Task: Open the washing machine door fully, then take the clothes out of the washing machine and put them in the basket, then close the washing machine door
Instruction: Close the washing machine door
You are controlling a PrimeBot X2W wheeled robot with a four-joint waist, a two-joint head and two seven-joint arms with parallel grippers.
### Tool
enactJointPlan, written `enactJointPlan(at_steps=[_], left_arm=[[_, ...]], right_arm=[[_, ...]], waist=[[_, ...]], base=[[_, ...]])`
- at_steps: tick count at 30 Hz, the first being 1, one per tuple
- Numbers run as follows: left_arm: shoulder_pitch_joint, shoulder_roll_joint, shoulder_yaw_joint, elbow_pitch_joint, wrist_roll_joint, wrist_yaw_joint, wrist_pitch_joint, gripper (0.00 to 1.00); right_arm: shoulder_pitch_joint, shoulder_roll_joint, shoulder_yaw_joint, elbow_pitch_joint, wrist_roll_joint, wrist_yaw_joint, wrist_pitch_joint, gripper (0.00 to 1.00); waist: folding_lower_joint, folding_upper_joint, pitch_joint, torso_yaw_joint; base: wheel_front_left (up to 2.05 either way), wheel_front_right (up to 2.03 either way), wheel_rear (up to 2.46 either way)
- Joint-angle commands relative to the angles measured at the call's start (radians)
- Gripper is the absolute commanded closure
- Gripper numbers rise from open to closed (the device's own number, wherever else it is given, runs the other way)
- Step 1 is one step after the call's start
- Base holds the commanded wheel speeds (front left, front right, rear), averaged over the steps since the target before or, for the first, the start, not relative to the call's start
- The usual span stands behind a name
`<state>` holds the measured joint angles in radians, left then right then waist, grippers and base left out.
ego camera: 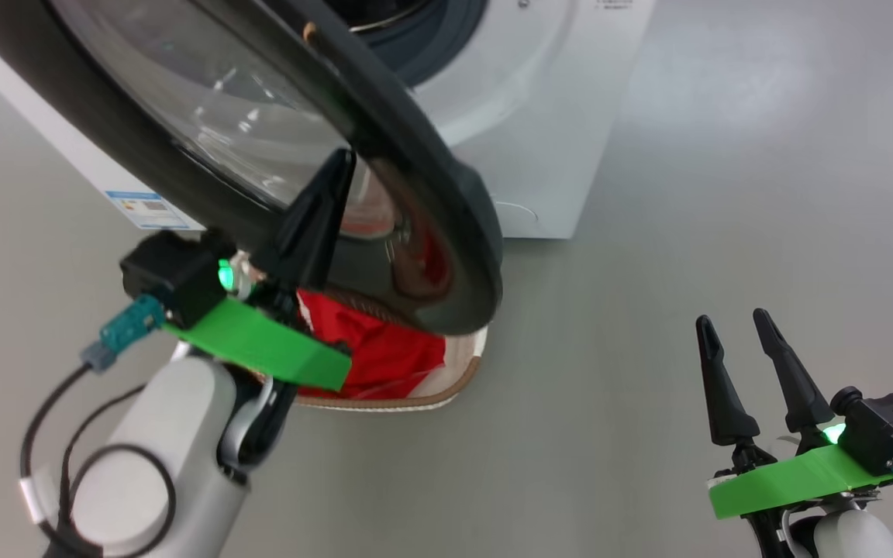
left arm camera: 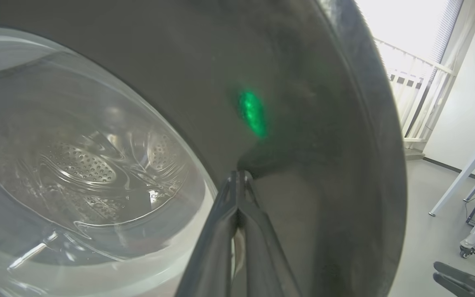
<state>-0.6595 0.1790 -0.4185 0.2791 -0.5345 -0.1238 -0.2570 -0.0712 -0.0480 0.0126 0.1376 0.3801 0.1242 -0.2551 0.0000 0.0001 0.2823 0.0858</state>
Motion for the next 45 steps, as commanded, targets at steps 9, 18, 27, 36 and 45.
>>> enactJointPlan(at_steps=[9, 18, 27, 36, 45], left_arm=[[-0.174, 0.025, 0.039, 0.07, -0.016, -0.007, -0.005, 1.0], [-0.278, 0.04, 0.045, 0.151, -0.028, -0.007, -0.005, 1.0], [-0.362, 0.061, 0.067, 0.226, -0.038, -0.007, -0.005, 1.0], [-0.388, 0.073, 0.087, 0.277, -0.042, -0.007, -0.005, 1.0], [-0.3, 0.071, 0.096, 0.251, -0.033, -0.007, -0.005, 1.0]], right_arm=[[-0.072, -0.002, 0.014, -0.038, 0.033, 0.007, -0.007, 0.0], [-0.094, -0.002, 0.018, -0.04, 0.054, 0.007, -0.007, 0.0], [-0.112, -0.002, 0.019, -0.043, 0.077, 0.007, -0.007, 0.0], [-0.116, -0.002, 0.017, -0.043, 0.085, 0.007, -0.007, 0.0], [-0.099, -0.002, 0.011, -0.037, 0.069, 0.007, -0.007, 0.0]], waist=[[0.0, -0.0001, 0.086, -0.101], [0.0, -0.0001, 0.116, -0.151], [0.0, -0.0001, 0.141, -0.197], [0.0, -0.0001, 0.142, -0.21], [0.0, -0.0001, 0.103, -0.187]], base=[[0.0, 0.0, 0.0], [0.0, 0.0, 0.0], [0.0, 0.0, 0.0], [0.0, 0.0, 0.0], [0.0, 0.0, 0.0]])
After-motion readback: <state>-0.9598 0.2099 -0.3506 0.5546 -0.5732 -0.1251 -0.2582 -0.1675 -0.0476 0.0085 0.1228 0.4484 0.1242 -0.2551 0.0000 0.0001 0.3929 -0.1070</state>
